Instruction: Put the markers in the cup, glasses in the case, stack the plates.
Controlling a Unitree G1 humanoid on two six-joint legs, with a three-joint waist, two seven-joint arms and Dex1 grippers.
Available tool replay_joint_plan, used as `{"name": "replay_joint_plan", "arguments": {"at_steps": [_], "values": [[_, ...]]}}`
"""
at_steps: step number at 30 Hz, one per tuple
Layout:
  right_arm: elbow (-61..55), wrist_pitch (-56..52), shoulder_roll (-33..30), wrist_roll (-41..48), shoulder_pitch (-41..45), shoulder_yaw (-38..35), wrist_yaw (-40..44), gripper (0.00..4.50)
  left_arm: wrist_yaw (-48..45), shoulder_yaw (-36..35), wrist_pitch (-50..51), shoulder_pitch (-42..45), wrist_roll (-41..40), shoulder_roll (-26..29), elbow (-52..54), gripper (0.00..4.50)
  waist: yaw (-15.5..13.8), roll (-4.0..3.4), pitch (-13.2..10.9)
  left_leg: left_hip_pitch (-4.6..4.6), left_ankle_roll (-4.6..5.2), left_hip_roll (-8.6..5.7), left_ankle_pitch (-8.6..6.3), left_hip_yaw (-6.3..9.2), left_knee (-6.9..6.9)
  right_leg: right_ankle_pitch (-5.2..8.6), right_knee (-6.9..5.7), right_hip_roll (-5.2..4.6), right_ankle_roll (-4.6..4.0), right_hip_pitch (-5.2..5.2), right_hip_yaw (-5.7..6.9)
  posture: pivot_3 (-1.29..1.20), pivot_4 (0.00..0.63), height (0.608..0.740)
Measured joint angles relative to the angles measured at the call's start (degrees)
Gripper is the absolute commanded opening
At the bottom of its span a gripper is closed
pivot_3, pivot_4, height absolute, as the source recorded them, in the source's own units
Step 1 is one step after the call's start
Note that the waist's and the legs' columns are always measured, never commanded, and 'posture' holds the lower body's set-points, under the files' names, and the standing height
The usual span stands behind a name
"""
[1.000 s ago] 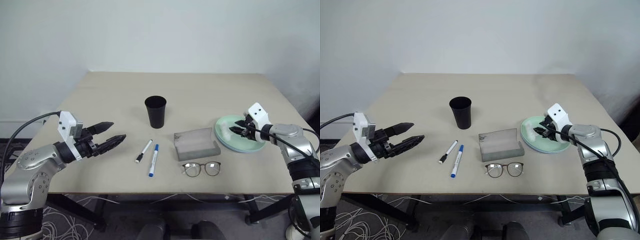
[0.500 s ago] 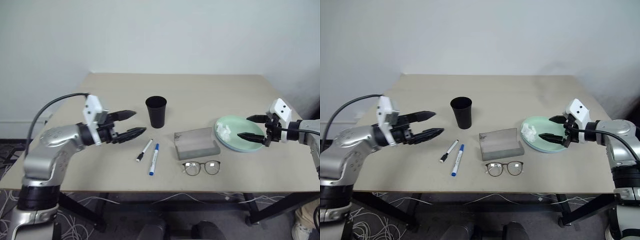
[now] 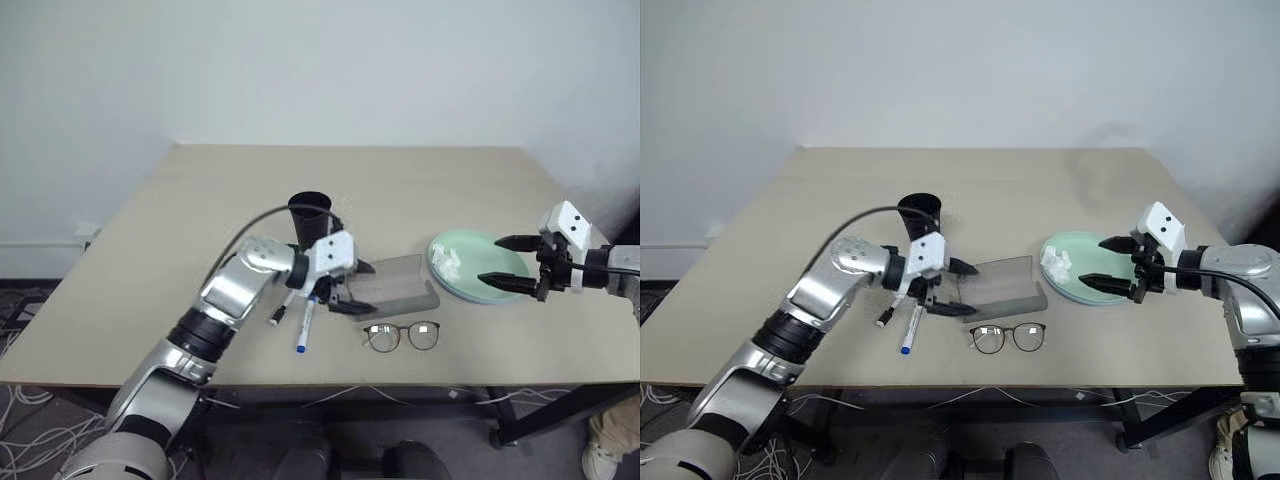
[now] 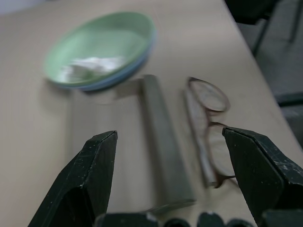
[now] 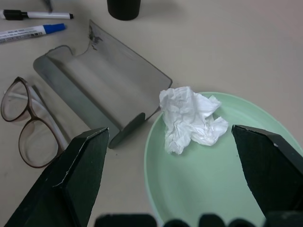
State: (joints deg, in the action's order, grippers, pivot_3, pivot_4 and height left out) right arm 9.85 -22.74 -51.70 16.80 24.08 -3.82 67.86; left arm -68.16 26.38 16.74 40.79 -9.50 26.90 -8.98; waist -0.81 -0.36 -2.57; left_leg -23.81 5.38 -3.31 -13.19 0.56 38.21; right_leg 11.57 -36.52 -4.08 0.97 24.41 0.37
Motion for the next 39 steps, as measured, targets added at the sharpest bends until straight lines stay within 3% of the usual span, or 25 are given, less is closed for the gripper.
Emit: {"name": "replay_joint_plan", "arguments": {"at_steps": [7,16,23,39], "values": [[-4.1,-1.5,0.1,0.8,-4.2,-1.1,-2.9,4.48,0.3,4.1,-0.3,1.4,4.6,-7.0,-3.5,3.77,-0.8,0.03,0.0,-0.03,0.09,0.00,0.02,0.01,0.20,0.14,-0.03,-0.05,0.27,-0.08,0.05,0.00,0.000,0.731],[-5.2,-2.2,0.3,1.2,-5.7,-1.7,-5.2,4.48,1.0,4.4,3.2,6.1,7.4,-12.4,-6.0,3.77,-1.3,0.04,0.0,-0.06,0.15,0.04,0.05,0.02,0.36,0.16,-0.10,0.01,0.31,-0.11,0.18,0.00,0.000,0.731],[-6.1,-2.4,0.3,1.3,-5.8,-1.7,-5.8,4.48,-0.7,7.7,9.7,11.6,10.8,-14.4,-8.5,3.77,-1.3,0.05,0.0,-0.11,0.27,0.00,0.02,0.02,0.52,0.15,-0.10,0.00,0.36,-0.16,0.34,0.00,0.000,0.731],[-7.2,-3.4,0.7,1.7,-6.9,-1.7,-7.0,4.48,0.0,11.0,11.9,10.8,13.4,-17.1,-9.3,3.77,-1.3,0.06,0.0,-0.14,0.28,0.03,0.01,0.03,0.53,0.14,-0.10,-0.02,0.36,-0.13,0.22,0.00,0.000,0.731]]}}
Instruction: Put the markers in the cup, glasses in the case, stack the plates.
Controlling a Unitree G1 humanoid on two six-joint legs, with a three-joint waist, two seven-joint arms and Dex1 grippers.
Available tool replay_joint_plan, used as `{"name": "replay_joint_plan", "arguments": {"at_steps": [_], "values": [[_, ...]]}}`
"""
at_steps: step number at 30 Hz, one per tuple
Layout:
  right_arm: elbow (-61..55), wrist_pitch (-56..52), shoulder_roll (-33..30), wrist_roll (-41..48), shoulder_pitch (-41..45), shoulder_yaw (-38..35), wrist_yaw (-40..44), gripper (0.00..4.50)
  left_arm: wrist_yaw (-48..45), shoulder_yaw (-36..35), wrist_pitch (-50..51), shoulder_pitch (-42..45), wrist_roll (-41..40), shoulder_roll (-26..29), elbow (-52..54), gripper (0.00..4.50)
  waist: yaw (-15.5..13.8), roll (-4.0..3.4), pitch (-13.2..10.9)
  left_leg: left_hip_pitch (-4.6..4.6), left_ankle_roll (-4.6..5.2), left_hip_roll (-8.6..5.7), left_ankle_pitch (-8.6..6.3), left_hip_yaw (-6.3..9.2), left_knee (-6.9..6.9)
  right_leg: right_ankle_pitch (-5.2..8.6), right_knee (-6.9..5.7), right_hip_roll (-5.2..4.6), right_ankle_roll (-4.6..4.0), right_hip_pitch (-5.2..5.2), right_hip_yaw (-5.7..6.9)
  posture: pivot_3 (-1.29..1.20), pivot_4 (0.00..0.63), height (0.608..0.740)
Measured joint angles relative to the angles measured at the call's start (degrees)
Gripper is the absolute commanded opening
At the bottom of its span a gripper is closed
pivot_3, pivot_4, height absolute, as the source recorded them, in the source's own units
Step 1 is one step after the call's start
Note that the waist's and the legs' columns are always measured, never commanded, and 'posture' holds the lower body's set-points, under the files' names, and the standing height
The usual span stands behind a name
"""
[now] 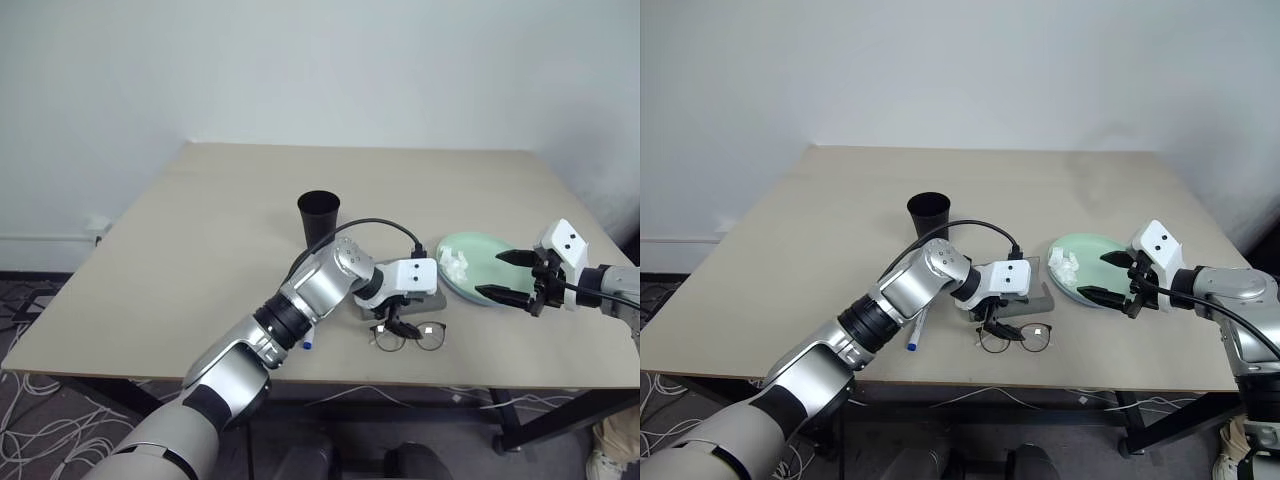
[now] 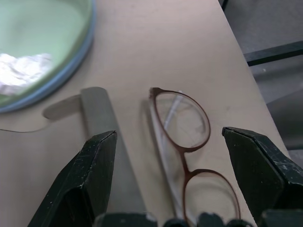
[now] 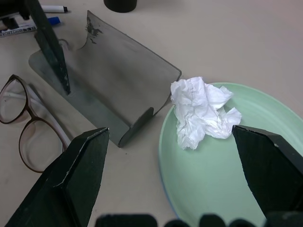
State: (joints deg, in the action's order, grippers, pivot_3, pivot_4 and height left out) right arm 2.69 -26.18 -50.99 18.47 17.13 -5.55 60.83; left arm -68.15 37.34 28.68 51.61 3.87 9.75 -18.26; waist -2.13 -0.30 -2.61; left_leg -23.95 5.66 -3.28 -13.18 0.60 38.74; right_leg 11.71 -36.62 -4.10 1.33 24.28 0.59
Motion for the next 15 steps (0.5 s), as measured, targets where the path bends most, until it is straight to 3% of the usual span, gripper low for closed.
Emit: {"name": "replay_joint_plan", "arguments": {"at_steps": [15], "values": [[-1.2,0.0,0.9,0.3,-0.2,0.0,-1.1,4.48,4.0,1.9,6.7,-1.9,1.6,-1.9,0.3,3.77,0.0,0.00,0.0,0.00,0.00,0.00,0.00,0.01,0.05,-0.01,-0.03,0.01,0.01,-0.02,0.00,0.00,0.000,0.731]]}}
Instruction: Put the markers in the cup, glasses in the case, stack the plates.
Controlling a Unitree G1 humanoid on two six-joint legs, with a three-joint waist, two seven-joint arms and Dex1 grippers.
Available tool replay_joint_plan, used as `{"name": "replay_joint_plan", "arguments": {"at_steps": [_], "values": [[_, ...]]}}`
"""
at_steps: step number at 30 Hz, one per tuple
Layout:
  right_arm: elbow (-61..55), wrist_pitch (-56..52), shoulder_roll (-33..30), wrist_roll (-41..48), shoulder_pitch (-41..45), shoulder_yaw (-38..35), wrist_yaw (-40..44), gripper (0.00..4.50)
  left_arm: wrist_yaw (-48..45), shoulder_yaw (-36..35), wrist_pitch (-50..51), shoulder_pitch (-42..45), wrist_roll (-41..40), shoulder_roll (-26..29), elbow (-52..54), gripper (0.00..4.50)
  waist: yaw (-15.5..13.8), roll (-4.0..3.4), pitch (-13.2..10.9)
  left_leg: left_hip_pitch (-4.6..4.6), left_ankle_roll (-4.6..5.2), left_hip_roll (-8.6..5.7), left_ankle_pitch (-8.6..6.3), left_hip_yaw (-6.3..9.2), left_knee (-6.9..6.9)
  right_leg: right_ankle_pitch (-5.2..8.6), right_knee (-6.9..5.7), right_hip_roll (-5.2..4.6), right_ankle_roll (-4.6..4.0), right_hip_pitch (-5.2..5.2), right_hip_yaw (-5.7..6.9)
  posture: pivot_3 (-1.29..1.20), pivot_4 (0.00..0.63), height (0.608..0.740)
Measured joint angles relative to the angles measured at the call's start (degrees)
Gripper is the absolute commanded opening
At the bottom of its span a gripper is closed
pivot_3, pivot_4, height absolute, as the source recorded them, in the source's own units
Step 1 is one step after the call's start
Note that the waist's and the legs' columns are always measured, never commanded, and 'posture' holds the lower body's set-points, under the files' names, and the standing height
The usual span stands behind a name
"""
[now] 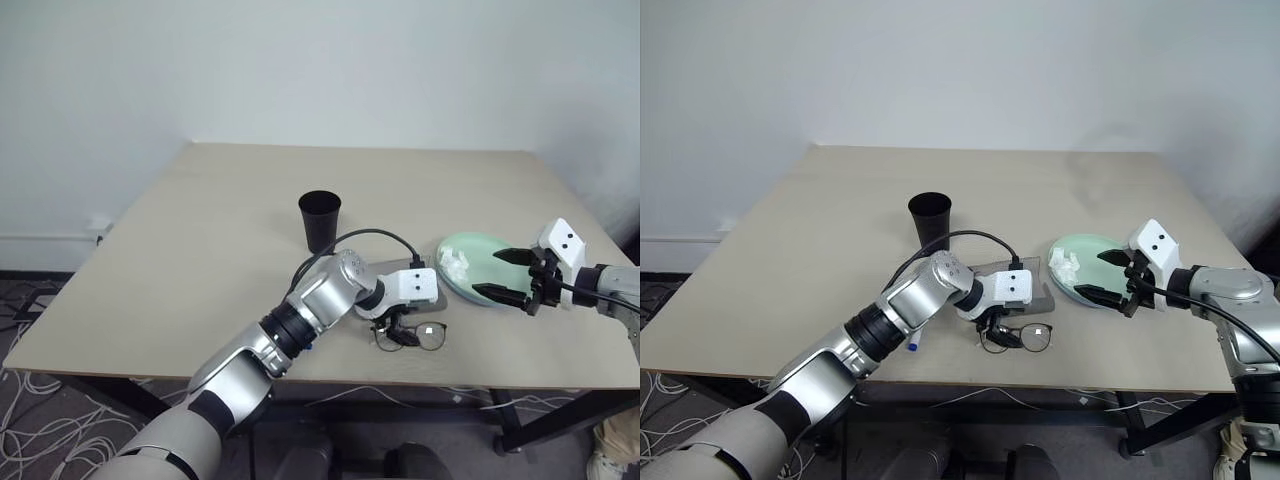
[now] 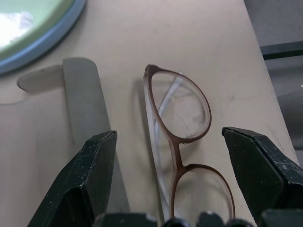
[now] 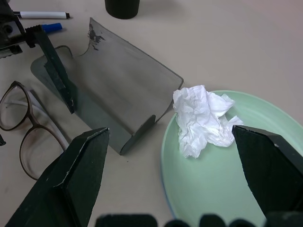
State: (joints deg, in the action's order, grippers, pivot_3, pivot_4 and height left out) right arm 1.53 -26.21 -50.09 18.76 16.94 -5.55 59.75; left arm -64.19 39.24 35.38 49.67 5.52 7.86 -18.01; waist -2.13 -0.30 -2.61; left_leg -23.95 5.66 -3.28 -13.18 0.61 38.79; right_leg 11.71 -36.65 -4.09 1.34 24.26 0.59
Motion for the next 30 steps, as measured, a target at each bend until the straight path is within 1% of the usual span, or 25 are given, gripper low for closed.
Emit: {"name": "replay_joint_plan", "arguments": {"at_steps": [10,13,15,17,19,30], "values": [[-0.1,-0.1,0.3,0.3,-0.1,0.0,-0.7,4.48,0.8,0.0,1.1,-0.1,0.3,-0.9,-1.1,3.77,0.0,0.00,0.0,0.01,0.00,0.00,0.00,0.01,0.01,-0.01,-0.01,0.00,0.00,-0.01,-0.01,0.00,0.000,0.731],[-0.1,-0.1,0.3,0.3,-0.1,0.0,-0.8,4.50,0.8,0.1,1.1,-0.1,0.3,-0.9,-1.4,3.17,0.0,0.00,0.0,0.01,0.00,0.00,0.00,0.01,0.02,-0.01,-0.01,0.00,0.00,-0.01,-0.02,0.00,0.000,0.731],[-0.1,-0.1,0.3,0.3,-0.1,0.0,-0.8,4.50,0.8,0.1,1.1,-0.2,0.4,-0.9,-1.9,2.54,0.0,0.00,0.0,0.00,0.00,0.00,0.00,0.01,0.01,0.00,-0.01,0.00,0.00,0.00,-0.01,0.00,0.000,0.731],[-0.1,-0.1,0.3,0.3,-0.1,0.0,-0.8,4.50,0.8,0.2,1.1,-0.3,0.5,-0.7,-1.9,1.75,0.0,0.00,0.0,0.00,0.00,0.00,0.00,0.01,0.01,0.00,-0.01,0.00,0.00,0.00,-0.02,0.00,0.000,0.731],[-0.1,-0.1,0.3,0.3,-0.1,0.0,-0.8,4.50,0.6,0.4,0.9,-0.3,0.5,-0.6,-2.0,1.08,0.0,0.00,0.0,0.00,0.00,0.00,0.00,0.00,0.01,-0.01,-0.01,-0.01,0.00,0.00,-0.02,0.00,0.000,0.731],[-0.6,-0.2,1.0,0.3,-1.4,0.0,-1.2,4.50,0.4,1.2,-1.9,-0.3,0.9,0.3,-2.1,1.08,0.0,-0.01,0.0,0.00,0.00,0.00,0.00,0.01,0.02,-0.01,-0.01,-0.02,0.00,0.00,-0.04,0.00,0.000,0.731]]}}
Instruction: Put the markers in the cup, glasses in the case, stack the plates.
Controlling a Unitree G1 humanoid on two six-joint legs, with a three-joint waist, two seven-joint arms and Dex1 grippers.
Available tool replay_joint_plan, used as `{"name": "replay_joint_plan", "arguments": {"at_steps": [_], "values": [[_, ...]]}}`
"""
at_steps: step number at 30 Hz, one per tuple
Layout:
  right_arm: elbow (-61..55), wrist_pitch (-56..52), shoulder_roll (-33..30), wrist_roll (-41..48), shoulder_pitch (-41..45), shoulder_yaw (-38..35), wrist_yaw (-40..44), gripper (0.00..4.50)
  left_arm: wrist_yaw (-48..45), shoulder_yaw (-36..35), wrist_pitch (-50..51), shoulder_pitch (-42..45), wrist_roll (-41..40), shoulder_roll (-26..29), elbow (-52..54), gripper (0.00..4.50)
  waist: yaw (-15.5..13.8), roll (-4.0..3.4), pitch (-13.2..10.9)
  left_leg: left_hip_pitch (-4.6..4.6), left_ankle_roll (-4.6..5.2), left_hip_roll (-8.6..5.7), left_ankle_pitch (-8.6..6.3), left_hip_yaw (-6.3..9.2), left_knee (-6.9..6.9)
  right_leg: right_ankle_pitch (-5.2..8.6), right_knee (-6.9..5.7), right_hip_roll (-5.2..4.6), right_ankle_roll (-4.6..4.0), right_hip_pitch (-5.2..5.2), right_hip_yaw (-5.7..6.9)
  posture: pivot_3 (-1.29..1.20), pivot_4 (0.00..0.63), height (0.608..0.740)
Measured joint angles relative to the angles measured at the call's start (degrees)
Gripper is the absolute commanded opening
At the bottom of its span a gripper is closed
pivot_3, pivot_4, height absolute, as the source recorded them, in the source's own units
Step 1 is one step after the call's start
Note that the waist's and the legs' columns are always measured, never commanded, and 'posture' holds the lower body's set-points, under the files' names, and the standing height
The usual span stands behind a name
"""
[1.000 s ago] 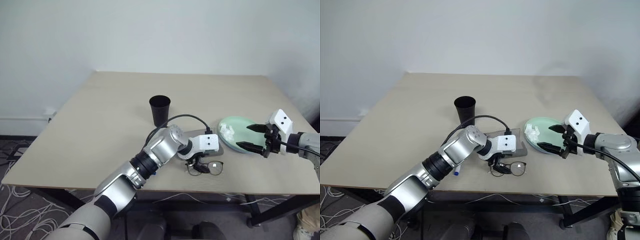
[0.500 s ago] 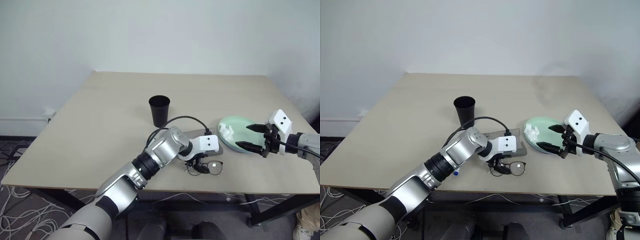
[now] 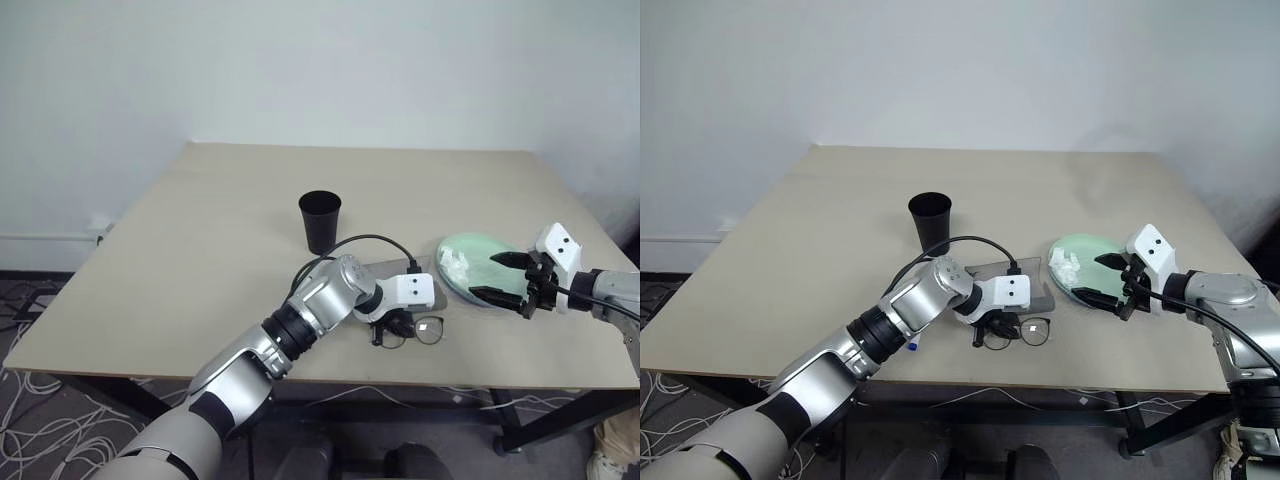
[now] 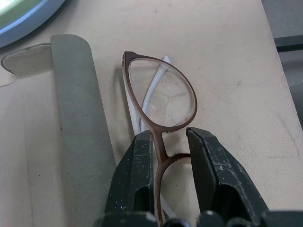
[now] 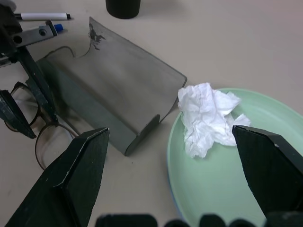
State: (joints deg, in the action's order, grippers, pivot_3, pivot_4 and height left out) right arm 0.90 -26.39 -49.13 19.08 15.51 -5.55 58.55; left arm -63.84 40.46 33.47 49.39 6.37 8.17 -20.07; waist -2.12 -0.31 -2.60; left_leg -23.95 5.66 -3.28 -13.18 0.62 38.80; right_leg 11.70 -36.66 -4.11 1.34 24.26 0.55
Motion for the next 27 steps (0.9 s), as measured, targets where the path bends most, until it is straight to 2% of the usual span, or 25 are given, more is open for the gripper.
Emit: {"name": "replay_joint_plan", "arguments": {"at_steps": [3,7,9,21,27], "values": [[0.0,0.0,0.0,0.0,0.0,0.0,-0.2,4.50,-0.1,0.1,-0.4,0.0,0.0,0.2,0.0,1.08,0.0,0.00,0.0,0.00,0.00,0.00,0.00,0.00,0.00,0.00,0.00,0.00,0.00,0.00,0.00,0.00,0.000,0.731],[0.0,0.0,0.0,0.0,0.0,0.0,-0.2,4.50,-0.6,-0.2,-1.0,0.1,-0.1,0.3,0.3,0.26,0.0,-0.01,0.0,0.03,0.00,0.00,0.00,0.00,0.00,0.00,0.00,0.00,0.00,-0.03,0.01,0.00,0.000,0.731],[0.0,0.0,0.0,0.0,0.0,0.0,-0.2,4.50,-1.3,-0.2,-1.5,0.3,-0.3,0.2,0.9,0.01,-0.1,-0.02,0.0,0.12,0.00,-0.01,0.00,0.00,0.01,0.00,0.01,-0.04,0.00,-0.08,0.04,0.00,0.000,0.731],[0.1,0.1,0.0,0.0,0.5,0.1,-0.1,4.50,-2.4,-0.6,-4.0,0.5,-0.6,1.0,1.2,0.01,0.1,-0.03,0.0,0.15,0.05,-0.06,-0.03,-0.02,0.11,-0.26,0.01,-0.52,0.45,-0.22,0.49,0.00,0.000,0.731],[0.8,0.3,0.0,-0.1,1.7,0.3,0.2,4.50,-5.0,-5.7,-4.3,4.7,-3.2,2.8,1.7,0.01,0.1,-0.05,0.0,-0.18,0.12,-0.12,0.01,-0.05,0.14,-0.27,0.02,-0.52,0.46,0.10,0.48,0.00,0.000,0.731]]}}
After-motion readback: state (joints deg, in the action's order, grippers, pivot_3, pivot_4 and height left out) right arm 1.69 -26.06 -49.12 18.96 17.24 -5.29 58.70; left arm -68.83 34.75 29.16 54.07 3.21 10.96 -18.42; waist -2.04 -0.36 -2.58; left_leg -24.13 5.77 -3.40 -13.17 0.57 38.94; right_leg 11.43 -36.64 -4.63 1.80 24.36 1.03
